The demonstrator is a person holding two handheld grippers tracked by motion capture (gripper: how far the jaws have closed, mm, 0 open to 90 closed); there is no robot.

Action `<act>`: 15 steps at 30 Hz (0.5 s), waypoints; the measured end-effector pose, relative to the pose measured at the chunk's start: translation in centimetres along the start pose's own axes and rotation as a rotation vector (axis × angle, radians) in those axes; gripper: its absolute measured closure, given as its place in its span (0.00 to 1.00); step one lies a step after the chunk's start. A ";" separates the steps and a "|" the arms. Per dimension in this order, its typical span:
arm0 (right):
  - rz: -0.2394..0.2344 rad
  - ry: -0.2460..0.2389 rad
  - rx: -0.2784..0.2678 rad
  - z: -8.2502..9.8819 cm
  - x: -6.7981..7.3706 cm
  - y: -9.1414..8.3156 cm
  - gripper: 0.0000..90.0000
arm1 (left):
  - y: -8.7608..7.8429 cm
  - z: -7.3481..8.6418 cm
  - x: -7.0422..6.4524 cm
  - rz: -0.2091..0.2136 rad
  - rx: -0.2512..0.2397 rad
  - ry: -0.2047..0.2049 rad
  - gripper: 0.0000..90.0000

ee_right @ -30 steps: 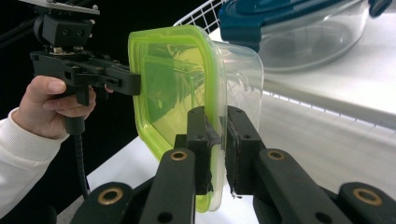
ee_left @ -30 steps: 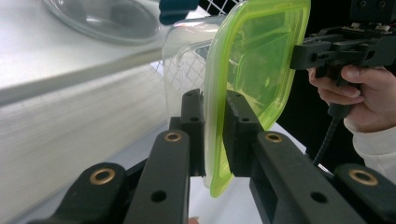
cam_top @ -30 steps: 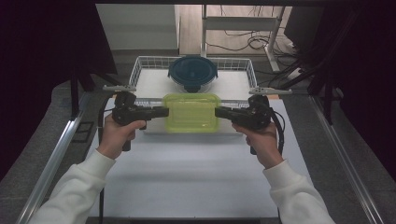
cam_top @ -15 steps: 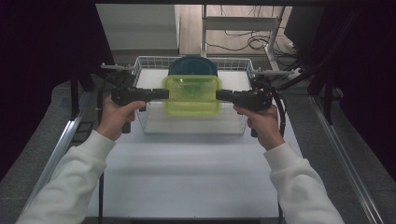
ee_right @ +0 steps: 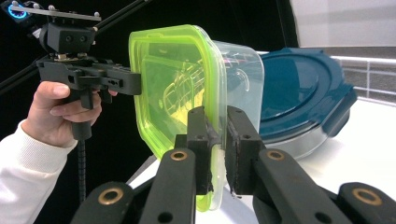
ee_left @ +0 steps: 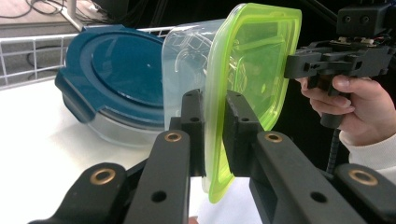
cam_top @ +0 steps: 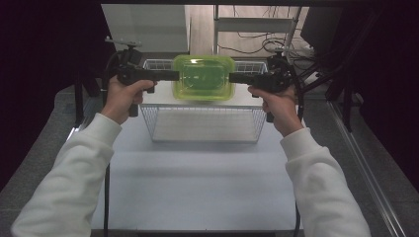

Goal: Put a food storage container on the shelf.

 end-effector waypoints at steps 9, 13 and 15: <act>-0.026 0.048 0.013 -2.2 -2.3 0.5 0.90 | 0.5 -2.9 1.9 0.007 0.027 -0.041 0.90; -0.032 0.073 0.022 -3.4 -3.0 0.8 0.90 | 0.6 -3.9 2.9 0.004 0.038 -0.060 0.90; -0.038 0.093 0.031 -4.1 -3.8 1.2 0.90 | 0.8 -4.2 3.4 0.011 0.041 -0.074 0.90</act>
Point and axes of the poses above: each handheld gripper's, and its own axes: y roughly forward along the jaws, z roughly out of its underside, x roughly to its left, the point moved 8 cm from there along y, roughly forward along the jaws, and after that the axes turned 15 degrees about x, right-handed, at the moved point
